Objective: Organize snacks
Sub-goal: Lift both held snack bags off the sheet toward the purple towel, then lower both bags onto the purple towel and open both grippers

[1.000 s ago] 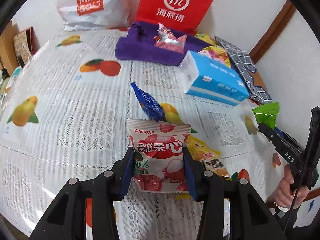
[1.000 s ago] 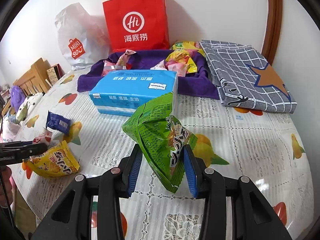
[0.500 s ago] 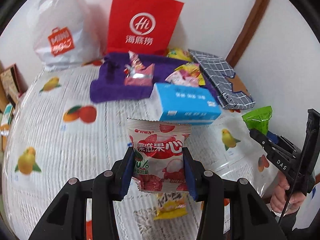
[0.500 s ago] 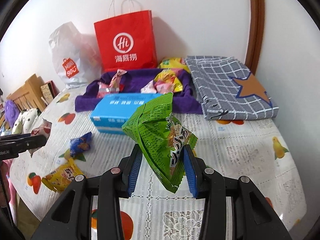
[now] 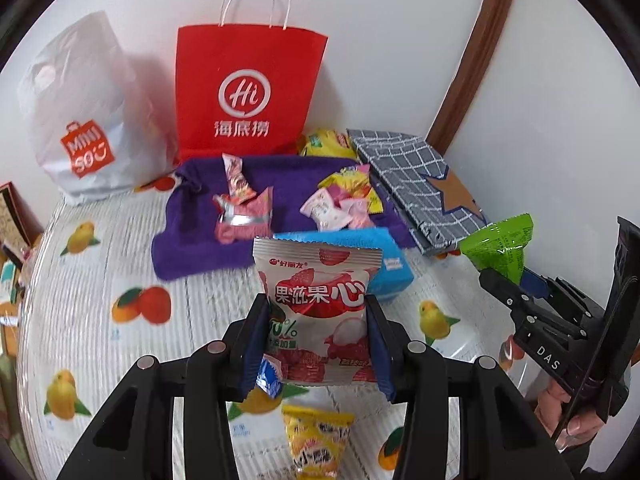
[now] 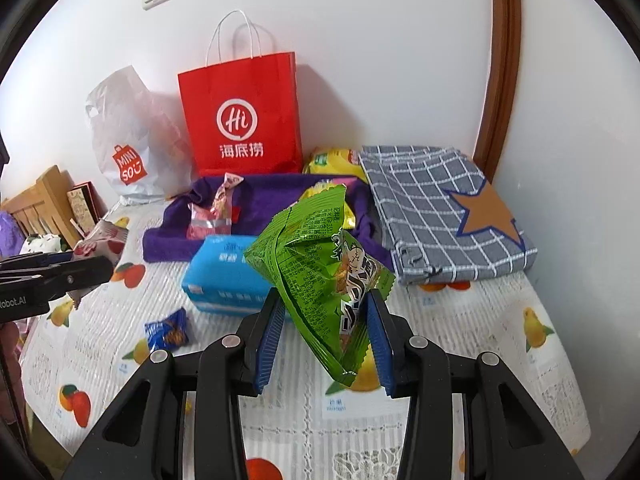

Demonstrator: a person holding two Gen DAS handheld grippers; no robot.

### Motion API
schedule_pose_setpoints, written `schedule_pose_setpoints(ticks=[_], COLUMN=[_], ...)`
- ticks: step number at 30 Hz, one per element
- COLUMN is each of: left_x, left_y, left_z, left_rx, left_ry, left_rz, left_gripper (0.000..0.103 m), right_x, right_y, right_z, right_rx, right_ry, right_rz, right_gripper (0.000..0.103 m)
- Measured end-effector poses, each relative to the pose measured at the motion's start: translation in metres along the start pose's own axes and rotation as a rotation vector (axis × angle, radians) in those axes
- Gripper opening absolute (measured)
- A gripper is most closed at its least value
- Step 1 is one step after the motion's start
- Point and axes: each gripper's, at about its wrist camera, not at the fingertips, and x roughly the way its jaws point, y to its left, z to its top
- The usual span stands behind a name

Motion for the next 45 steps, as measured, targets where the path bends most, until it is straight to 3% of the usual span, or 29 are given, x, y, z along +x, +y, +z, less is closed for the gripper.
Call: schedule_pose_setpoints(ticks=[26, 45], left_x=[0.029, 0.058], left_y=[0.029, 0.068], left_z=[0.088, 0.139], left_rx=[-0.029, -0.087], left_ry=[-0.019, -0.04], left_rz=[-0.007, 0.001], left_gripper=[0.043, 0.043], right_x=[0.05, 0.106], right_y=[0.012, 0.015], right_z=[0.098, 0.152], right_rx=[0.007, 0.031], right_ry=[-0.03, -0.027], right_rz=[-0.011, 0.04], right_gripper=[0.041, 0.041])
